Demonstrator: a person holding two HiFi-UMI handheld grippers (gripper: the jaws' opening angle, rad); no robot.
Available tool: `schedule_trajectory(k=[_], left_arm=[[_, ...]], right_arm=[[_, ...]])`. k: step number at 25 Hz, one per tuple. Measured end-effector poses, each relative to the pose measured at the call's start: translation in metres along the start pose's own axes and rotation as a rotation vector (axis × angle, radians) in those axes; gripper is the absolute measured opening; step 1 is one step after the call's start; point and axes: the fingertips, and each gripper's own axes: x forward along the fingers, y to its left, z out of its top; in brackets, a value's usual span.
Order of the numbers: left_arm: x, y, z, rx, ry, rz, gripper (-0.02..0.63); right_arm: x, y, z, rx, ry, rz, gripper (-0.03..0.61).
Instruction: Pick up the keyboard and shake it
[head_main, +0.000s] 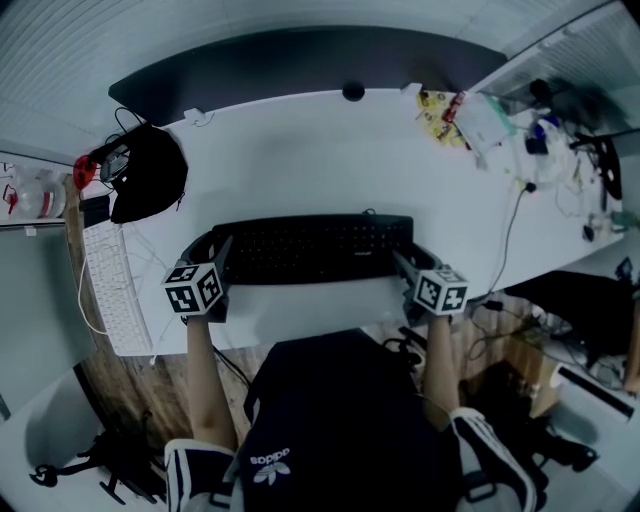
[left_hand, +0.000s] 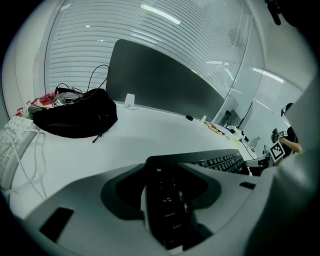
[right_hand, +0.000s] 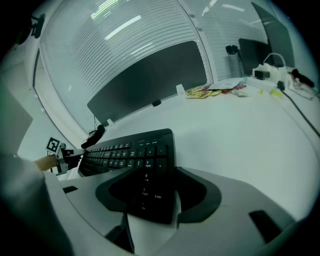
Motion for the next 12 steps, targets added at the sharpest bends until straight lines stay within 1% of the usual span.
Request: schedule_trajectory(k=[7,12], left_arm=[[-0.0021,-0.0021,0.0084,0.017,-0.023,0.013,0.196],[-0.0058,-0.0041,0.0104,0.026,-0.031,0.020,0.196]], right_arm=[[0.0002,-0.0004,-0.0042,0.007,-0.013,-0.015,0.224],[-0.0042,-0.0001,-0.0038,-0.010,-0.019,-0.022,0.224]])
